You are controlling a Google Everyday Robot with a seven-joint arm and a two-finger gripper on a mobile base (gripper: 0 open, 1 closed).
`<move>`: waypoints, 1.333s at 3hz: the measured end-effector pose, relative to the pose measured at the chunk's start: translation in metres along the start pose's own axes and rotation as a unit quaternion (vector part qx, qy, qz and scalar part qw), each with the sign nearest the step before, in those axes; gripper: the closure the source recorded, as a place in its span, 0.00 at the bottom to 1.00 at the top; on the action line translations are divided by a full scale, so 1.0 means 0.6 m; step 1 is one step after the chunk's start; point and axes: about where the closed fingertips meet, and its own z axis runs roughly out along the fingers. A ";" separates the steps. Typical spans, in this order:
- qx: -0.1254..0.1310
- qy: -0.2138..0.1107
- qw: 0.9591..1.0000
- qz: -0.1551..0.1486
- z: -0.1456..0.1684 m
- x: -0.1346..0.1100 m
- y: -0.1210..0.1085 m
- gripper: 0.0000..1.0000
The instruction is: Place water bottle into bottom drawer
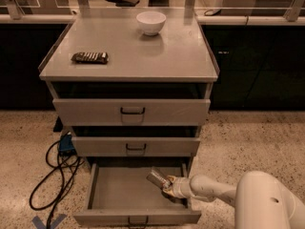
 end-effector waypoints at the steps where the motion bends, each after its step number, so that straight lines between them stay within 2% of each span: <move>1: 0.000 0.000 1.000 0.000 0.000 0.000 0.000 0.35; 2: 0.000 0.000 1.000 0.000 0.000 0.000 0.000 0.12; 3: 0.000 0.000 1.000 0.000 0.000 0.000 0.000 0.00; 4: 0.000 0.000 1.000 0.000 0.000 0.000 0.000 0.00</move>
Offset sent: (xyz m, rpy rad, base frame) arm 0.0000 0.0000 0.0000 0.0000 0.0000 0.0000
